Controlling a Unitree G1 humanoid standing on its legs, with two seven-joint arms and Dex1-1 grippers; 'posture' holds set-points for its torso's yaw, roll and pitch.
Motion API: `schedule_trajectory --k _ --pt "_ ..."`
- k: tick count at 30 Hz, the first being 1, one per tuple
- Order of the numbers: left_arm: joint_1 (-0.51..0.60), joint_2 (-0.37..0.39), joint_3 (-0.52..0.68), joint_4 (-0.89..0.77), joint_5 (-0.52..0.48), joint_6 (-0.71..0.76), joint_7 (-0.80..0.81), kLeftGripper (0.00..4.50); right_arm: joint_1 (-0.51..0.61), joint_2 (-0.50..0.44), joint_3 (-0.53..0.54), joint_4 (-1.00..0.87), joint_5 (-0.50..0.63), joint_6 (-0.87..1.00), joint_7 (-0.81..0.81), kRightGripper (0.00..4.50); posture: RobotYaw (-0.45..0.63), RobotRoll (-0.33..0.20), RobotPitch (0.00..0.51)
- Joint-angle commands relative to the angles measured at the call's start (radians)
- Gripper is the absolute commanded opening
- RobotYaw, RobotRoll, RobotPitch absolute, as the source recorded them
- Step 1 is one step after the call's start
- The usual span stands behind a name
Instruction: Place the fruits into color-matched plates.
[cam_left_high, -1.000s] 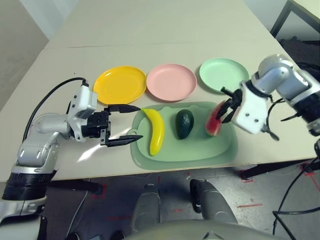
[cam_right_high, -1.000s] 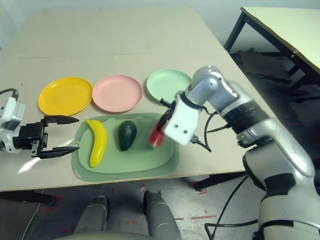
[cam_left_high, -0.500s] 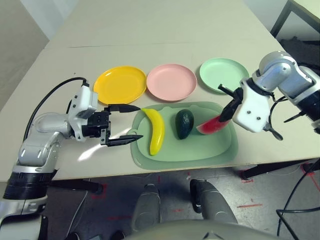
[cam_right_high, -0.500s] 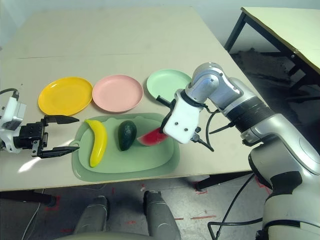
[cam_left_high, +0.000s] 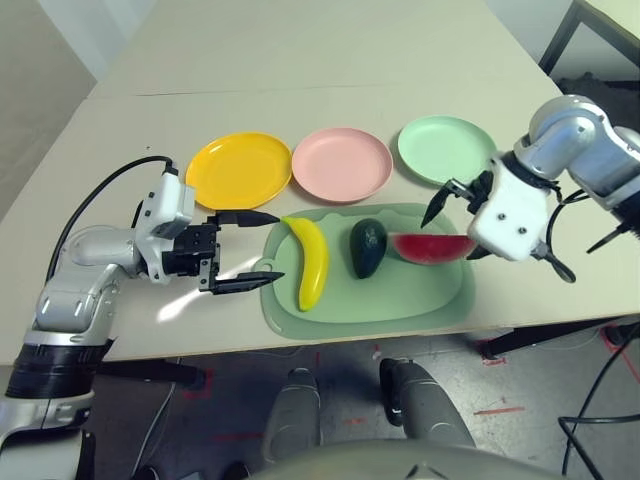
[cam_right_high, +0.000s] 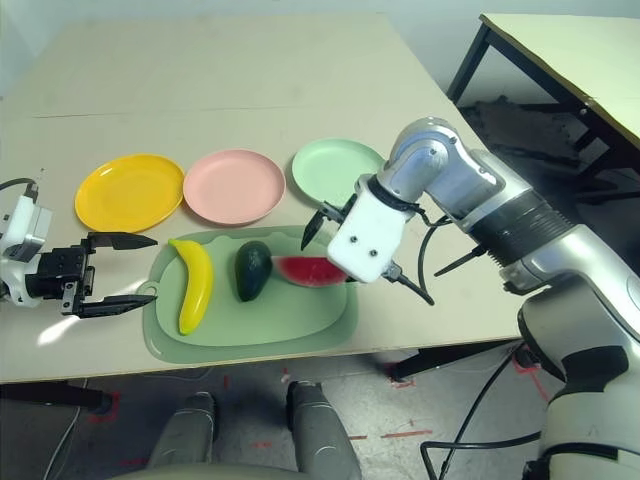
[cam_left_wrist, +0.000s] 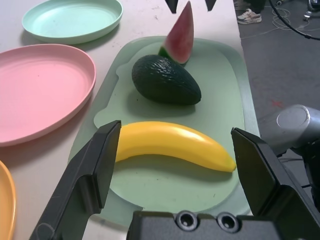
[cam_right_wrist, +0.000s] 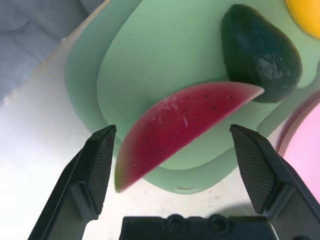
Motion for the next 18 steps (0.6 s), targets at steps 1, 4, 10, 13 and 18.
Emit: schedule_trajectory --k 1,4,10,13,18 --pt "0.001 0.005 -0.015 0.012 0.016 -0.01 -0.01 4.5 0.032 0.017 -0.07 -0.074 0.0 0.192 0.007 4.48 -0.02 0.0 0.157" --pt "0.003 0.007 -0.013 0.012 0.018 -0.012 -0.013 4.5 0.06 0.033 -0.115 -0.142 -0.012 0.402 0.005 4.48 -0.02 0.0 0.16" --pt "0.016 0.013 -0.012 0.008 0.025 -0.019 -0.022 4.5 0.093 0.108 -0.185 -0.238 -0.057 0.918 -0.119 4.48 -0.02 0.0 0.167" --pt "0.02 0.016 -0.014 0.003 0.025 -0.018 -0.024 4.5 0.108 0.121 -0.193 -0.261 -0.065 1.089 -0.145 4.48 -0.02 0.0 0.174" --pt "0.027 0.018 -0.015 -0.001 0.026 -0.019 -0.027 4.5 0.146 0.129 -0.186 -0.262 -0.111 1.149 -0.173 4.48 -0.02 0.0 0.179"
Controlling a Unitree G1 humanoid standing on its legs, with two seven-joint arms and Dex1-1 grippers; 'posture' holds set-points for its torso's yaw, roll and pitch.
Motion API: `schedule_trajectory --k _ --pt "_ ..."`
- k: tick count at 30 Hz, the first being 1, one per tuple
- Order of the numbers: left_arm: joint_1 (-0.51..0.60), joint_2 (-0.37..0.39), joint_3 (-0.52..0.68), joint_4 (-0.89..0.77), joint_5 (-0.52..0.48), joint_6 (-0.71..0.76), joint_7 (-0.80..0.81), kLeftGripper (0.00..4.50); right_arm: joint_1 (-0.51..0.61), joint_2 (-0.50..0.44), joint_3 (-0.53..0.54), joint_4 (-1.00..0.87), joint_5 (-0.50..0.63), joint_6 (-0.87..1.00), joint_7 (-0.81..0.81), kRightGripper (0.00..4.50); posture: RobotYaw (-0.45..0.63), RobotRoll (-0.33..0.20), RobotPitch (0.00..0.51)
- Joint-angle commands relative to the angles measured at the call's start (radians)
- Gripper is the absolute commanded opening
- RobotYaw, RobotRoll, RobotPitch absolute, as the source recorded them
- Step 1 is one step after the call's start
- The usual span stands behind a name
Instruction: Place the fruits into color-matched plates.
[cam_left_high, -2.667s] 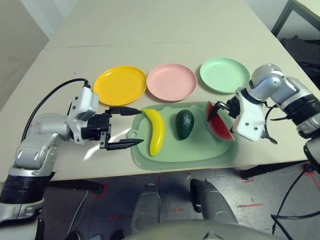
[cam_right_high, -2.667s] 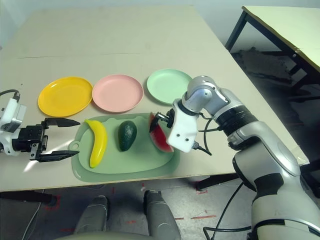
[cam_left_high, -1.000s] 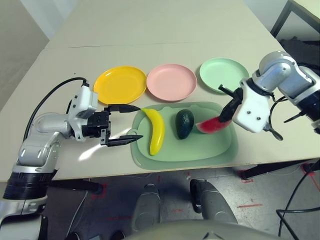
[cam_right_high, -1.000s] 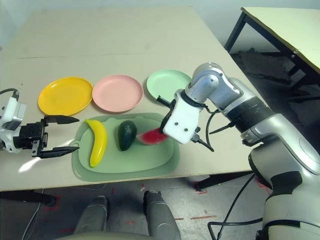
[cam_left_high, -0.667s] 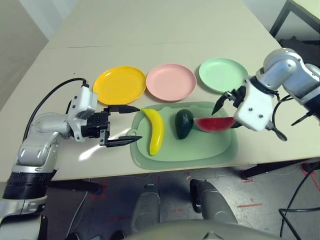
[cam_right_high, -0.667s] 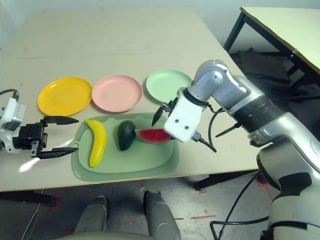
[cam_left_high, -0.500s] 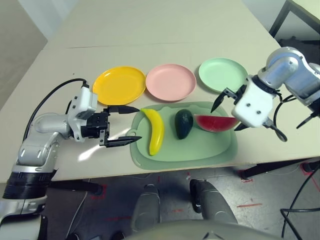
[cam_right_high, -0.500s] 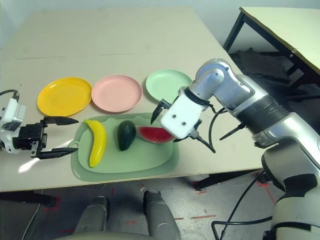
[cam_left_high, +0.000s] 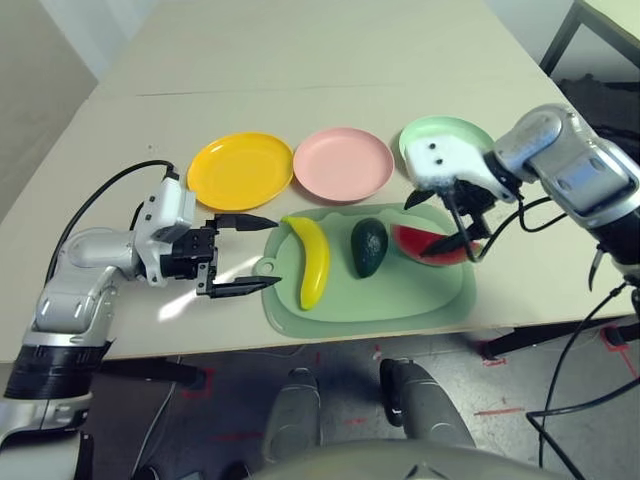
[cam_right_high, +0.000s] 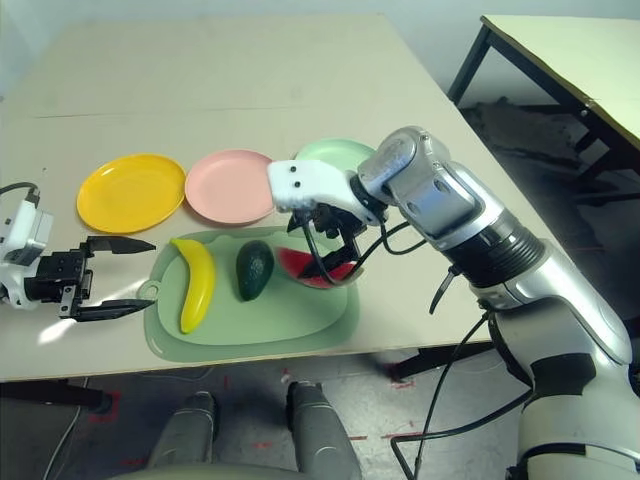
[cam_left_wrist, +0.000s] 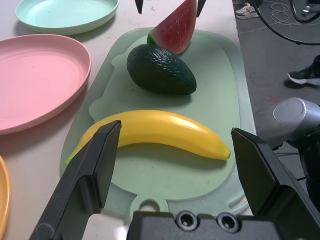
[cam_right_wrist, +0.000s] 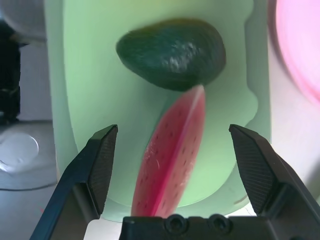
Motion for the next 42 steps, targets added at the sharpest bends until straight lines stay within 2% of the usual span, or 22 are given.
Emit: schedule_trajectory --k 1,8,17,21,31,37,42 --pt "0.015 0.012 -0.013 -0.016 0.015 -0.007 -0.007 4.5 0.028 -0.001 -0.004 -0.017 -0.028 0.031 -0.005 4.48 -0.02 0.0 0.18" --pt "0.022 0.015 -0.009 -0.014 0.014 -0.007 -0.007 4.5 0.077 0.035 -0.002 0.061 -0.097 -0.005 -0.052 4.48 -0.02 0.0 0.181" --pt "0.008 0.016 -0.015 -0.008 0.015 -0.006 -0.013 4.5 0.118 0.033 0.011 0.033 -0.13 0.028 -0.015 4.48 -0.02 0.0 0.189" --pt "0.004 0.014 -0.017 -0.008 0.012 -0.004 -0.016 4.5 0.133 0.02 0.035 0.034 -0.169 -0.018 0.003 4.48 -0.02 0.0 0.191" --pt "0.003 0.012 -0.019 -0.018 -0.001 0.006 -0.01 4.5 0.168 0.04 0.035 0.069 -0.233 -0.074 -0.018 4.48 -0.02 0.0 0.195" --pt "0.007 0.015 -0.019 -0.02 -0.001 0.006 -0.011 4.5 0.18 0.067 0.017 0.051 -0.231 -0.047 -0.022 4.48 -0.02 0.0 0.195" --pt "0.007 0.013 -0.019 -0.017 0.001 0.0 -0.011 4.5 0.181 0.074 0.014 0.05 -0.242 -0.057 -0.014 2.86 -0.01 0.0 0.193"
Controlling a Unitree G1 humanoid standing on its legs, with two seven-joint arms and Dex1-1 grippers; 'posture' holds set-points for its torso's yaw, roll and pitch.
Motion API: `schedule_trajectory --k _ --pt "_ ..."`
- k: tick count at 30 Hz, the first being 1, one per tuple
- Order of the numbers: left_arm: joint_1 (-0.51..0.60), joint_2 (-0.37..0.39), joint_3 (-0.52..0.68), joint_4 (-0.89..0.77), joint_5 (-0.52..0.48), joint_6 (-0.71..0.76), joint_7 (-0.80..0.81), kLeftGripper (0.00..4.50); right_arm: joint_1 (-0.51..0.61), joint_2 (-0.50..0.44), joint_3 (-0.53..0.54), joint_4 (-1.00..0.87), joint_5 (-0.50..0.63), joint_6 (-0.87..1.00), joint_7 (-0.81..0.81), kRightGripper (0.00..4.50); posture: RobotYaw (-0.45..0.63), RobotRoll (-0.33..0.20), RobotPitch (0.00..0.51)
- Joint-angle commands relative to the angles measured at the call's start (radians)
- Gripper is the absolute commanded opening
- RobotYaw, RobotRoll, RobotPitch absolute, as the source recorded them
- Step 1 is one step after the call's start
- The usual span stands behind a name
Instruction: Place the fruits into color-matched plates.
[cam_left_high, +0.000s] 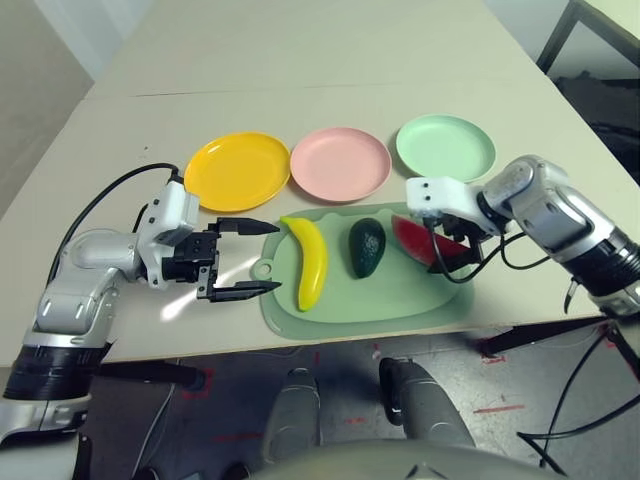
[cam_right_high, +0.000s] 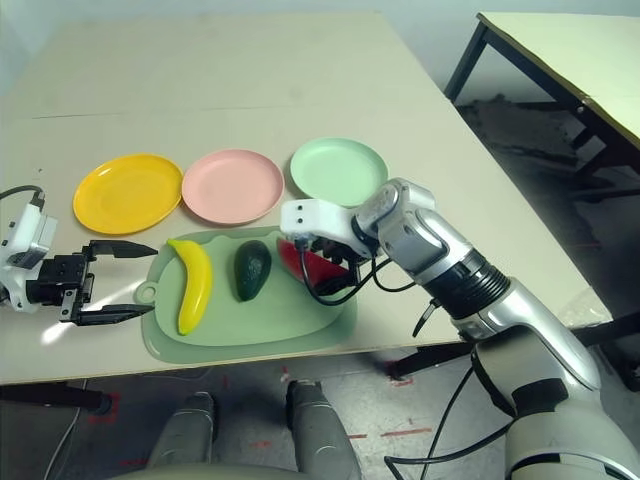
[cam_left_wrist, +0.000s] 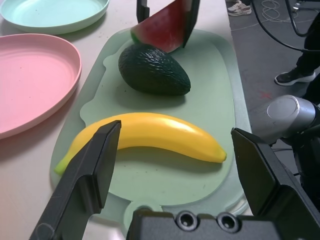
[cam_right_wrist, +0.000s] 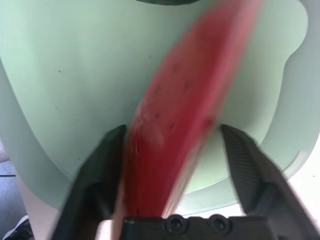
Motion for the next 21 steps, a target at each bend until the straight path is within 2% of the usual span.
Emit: schedule_trajectory --k 1,10,16,21 --pt "0.007 0.006 -0.004 -0.011 0.005 -0.002 -0.004 4.5 0.024 0.009 0.012 -0.002 -0.005 -0.004 0.016 2.56 -0.01 0.0 0.193" --pt "0.007 0.004 -0.005 -0.007 0.007 -0.005 -0.003 4.5 -0.002 0.008 -0.004 0.015 -0.006 -0.053 0.047 2.49 -0.01 0.0 0.189" --pt "-0.008 -0.002 0.013 -0.003 -0.024 0.024 0.009 4.5 -0.157 0.003 -0.033 0.012 0.065 0.037 0.189 2.49 -0.02 0.0 0.184" --pt "-0.012 -0.002 0.008 0.0 -0.028 0.026 0.014 4.5 -0.272 -0.003 -0.016 0.046 0.134 0.054 0.201 2.49 -0.02 0.0 0.184"
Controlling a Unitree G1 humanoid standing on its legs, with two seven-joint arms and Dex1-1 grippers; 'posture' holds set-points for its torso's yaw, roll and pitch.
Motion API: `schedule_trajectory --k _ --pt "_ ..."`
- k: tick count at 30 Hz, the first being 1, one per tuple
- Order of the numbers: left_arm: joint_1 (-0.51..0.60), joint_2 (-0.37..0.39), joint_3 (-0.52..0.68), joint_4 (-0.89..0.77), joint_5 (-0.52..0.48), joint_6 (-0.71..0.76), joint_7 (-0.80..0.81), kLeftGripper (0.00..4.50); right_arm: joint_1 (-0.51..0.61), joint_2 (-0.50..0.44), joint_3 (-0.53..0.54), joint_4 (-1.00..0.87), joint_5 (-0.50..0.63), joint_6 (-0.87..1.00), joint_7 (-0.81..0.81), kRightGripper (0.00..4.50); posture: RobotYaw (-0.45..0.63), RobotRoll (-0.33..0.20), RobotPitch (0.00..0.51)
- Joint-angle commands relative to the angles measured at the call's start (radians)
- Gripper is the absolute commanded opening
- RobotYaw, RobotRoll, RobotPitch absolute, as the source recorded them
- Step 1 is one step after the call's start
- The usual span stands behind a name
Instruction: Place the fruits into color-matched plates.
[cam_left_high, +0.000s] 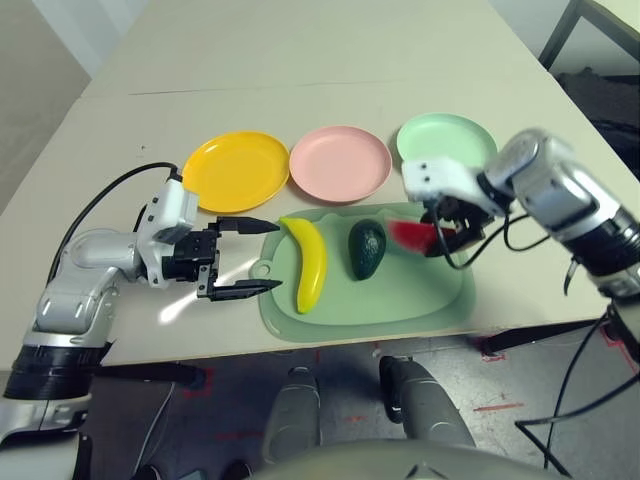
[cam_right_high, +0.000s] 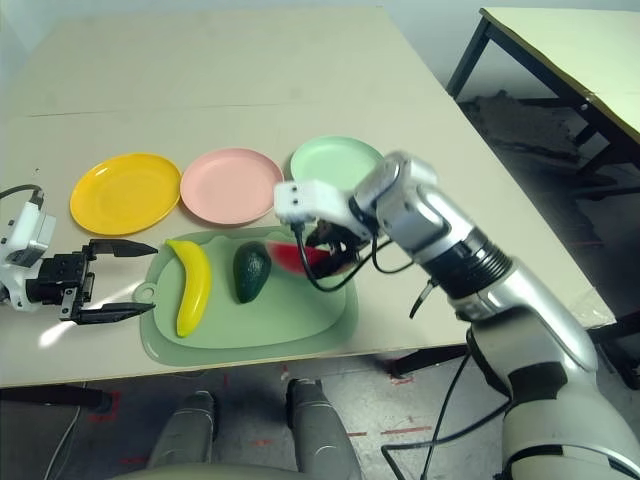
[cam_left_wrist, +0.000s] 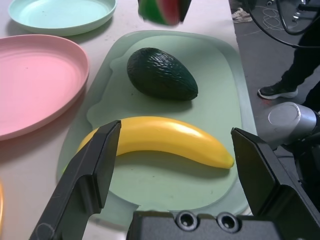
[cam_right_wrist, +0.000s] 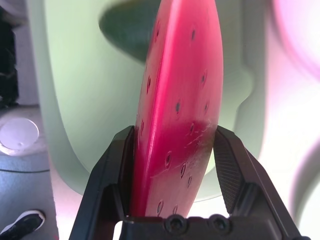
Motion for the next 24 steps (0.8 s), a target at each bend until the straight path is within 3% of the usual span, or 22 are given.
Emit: schedule_trajectory --k 1,11,16,24 --pt "-0.003 -0.003 0.006 -0.002 -0.004 0.008 0.003 4.5 -0.053 0.012 0.002 0.039 0.034 -0.003 0.011 2.49 -0.02 0.0 0.184" --pt "-0.036 -0.022 0.024 -0.032 0.027 0.135 0.221 4.5 -0.212 0.333 -0.049 0.539 -0.041 -0.225 -0.167 2.49 0.0 0.0 0.192" --pt "-0.038 -0.045 0.05 -0.081 0.039 0.23 0.393 4.5 -0.288 0.504 -0.098 0.914 -0.105 -0.451 -0.404 2.49 0.04 0.0 0.202" --pt "-0.016 -0.043 0.065 -0.139 0.027 0.283 0.455 4.5 -0.333 0.621 -0.18 1.212 -0.163 -0.577 -0.602 2.49 0.06 0.0 0.212"
